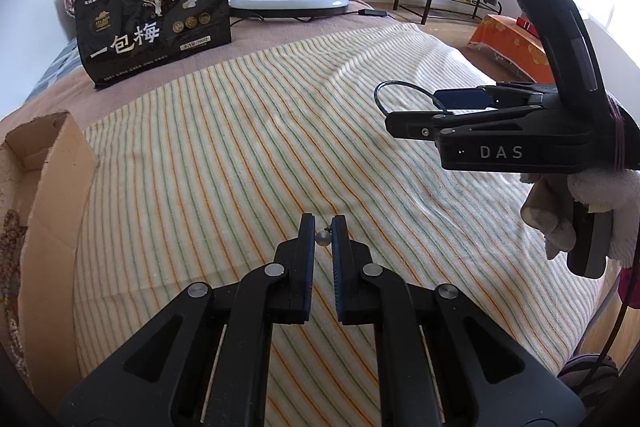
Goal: Organize jewelry
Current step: 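Grasp the pearl earring with the left gripper while the right gripper grasps the blue bangle, then carry the earring and bangle over the cardboard box with both grippers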
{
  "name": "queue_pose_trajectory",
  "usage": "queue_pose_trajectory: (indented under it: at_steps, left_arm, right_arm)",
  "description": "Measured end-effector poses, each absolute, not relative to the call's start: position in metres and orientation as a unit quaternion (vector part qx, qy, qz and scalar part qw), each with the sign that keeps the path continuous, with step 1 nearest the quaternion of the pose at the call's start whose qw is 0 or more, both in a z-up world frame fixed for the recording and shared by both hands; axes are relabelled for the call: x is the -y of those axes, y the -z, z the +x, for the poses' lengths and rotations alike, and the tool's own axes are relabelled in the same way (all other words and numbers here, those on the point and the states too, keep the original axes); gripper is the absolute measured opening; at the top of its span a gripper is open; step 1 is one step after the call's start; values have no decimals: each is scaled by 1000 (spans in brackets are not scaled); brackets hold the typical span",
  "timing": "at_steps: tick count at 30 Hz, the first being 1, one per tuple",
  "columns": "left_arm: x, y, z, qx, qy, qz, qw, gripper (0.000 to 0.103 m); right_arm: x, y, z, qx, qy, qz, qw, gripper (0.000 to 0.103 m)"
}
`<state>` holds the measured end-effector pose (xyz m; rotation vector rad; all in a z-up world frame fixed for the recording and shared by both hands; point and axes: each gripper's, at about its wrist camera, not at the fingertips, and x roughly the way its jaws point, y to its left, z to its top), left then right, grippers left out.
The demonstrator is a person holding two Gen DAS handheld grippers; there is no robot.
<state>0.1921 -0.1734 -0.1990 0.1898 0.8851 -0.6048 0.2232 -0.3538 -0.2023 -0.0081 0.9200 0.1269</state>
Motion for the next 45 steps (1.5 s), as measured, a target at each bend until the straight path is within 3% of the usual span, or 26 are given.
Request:
queue_pose_trajectory:
  at_steps: [45]
  left_arm:
    - [-1,107,170,-355,182,16,917,6]
  right_arm:
    - [214,96,189,-376,-132,-55,916,73]
